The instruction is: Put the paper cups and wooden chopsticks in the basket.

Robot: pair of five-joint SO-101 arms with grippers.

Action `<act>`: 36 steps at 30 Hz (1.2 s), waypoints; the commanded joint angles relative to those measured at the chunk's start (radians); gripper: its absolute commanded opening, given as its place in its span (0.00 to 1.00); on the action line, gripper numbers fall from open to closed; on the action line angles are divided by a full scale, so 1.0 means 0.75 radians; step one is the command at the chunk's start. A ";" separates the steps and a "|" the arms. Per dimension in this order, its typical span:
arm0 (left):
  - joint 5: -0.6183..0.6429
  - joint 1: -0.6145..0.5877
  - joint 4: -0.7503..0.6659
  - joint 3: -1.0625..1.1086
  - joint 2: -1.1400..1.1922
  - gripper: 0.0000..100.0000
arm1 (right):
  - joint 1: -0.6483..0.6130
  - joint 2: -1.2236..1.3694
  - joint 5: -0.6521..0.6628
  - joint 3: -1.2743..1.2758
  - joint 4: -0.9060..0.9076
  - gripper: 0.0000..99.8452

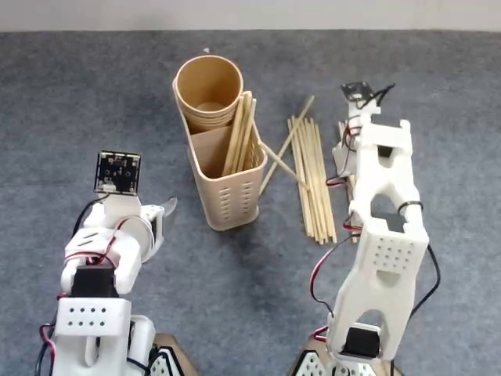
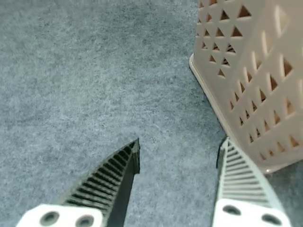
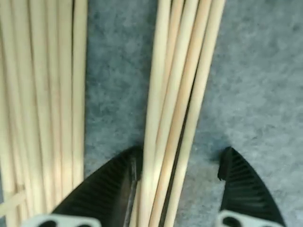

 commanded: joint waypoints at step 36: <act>0.012 0.017 -0.016 -0.007 -0.017 0.26 | 0.146 0.369 0.000 -0.560 0.285 0.00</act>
